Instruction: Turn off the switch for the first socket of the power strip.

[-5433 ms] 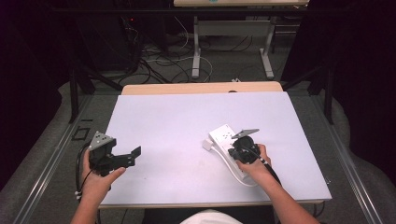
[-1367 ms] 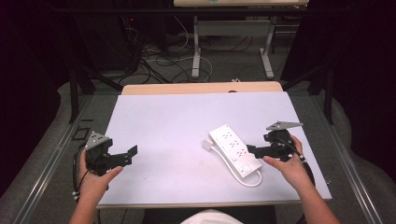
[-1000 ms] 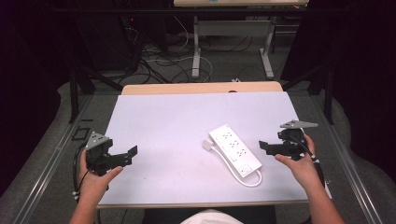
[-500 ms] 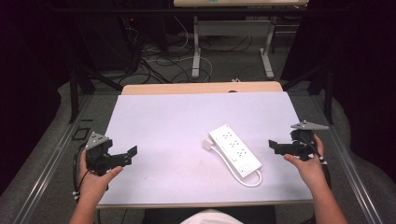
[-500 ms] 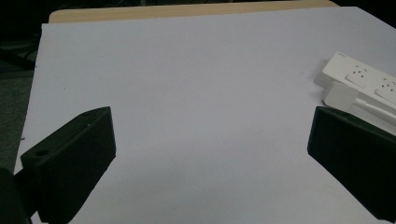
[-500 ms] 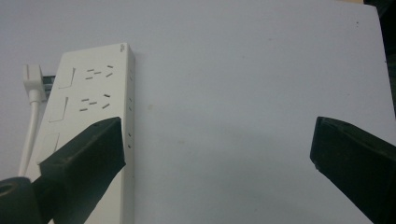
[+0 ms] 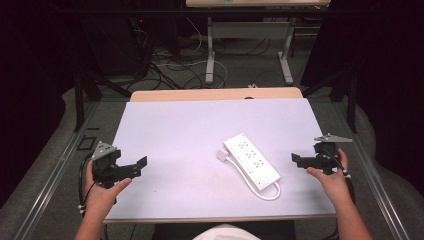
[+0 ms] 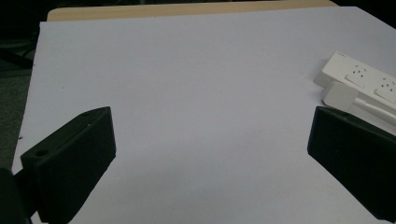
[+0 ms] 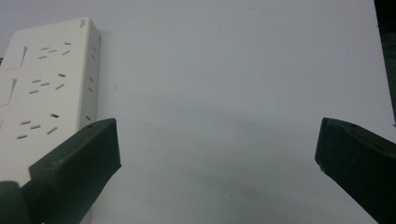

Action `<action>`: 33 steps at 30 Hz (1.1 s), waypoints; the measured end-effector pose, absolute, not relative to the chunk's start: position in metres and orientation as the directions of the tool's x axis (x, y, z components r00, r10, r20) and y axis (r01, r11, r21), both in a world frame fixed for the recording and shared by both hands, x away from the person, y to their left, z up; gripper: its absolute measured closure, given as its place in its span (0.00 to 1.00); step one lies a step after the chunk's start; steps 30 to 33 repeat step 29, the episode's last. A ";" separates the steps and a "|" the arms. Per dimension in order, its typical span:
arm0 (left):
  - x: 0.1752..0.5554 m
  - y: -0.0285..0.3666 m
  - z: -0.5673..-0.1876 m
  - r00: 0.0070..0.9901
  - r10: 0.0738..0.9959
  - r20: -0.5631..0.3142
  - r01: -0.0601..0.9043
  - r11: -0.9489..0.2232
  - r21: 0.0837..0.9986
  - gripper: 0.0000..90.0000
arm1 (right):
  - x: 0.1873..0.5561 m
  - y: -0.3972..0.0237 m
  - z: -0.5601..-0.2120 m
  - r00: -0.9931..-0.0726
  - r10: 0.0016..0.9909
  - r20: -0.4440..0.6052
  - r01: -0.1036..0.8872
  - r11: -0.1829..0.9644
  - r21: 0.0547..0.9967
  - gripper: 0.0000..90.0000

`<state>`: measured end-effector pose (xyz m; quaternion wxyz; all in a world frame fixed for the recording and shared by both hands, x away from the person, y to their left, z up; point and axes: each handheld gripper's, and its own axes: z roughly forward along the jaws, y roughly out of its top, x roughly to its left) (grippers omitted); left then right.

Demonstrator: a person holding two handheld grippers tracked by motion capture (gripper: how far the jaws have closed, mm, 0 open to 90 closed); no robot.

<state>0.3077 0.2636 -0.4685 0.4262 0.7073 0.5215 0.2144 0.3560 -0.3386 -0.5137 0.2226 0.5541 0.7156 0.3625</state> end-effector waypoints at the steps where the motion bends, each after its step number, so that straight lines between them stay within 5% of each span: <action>1: 0.308 0.263 -0.469 0.364 0.921 -0.141 0.555 -0.094 0.826 0.01 | 0.356 -0.339 -0.515 -0.285 0.955 0.084 0.633 0.121 0.765 0.00; 33: 0.310 0.263 -0.472 0.365 0.922 -0.130 0.564 -0.108 0.819 0.01 | 0.358 -0.335 -0.525 -0.309 0.949 0.062 0.632 0.156 0.759 0.00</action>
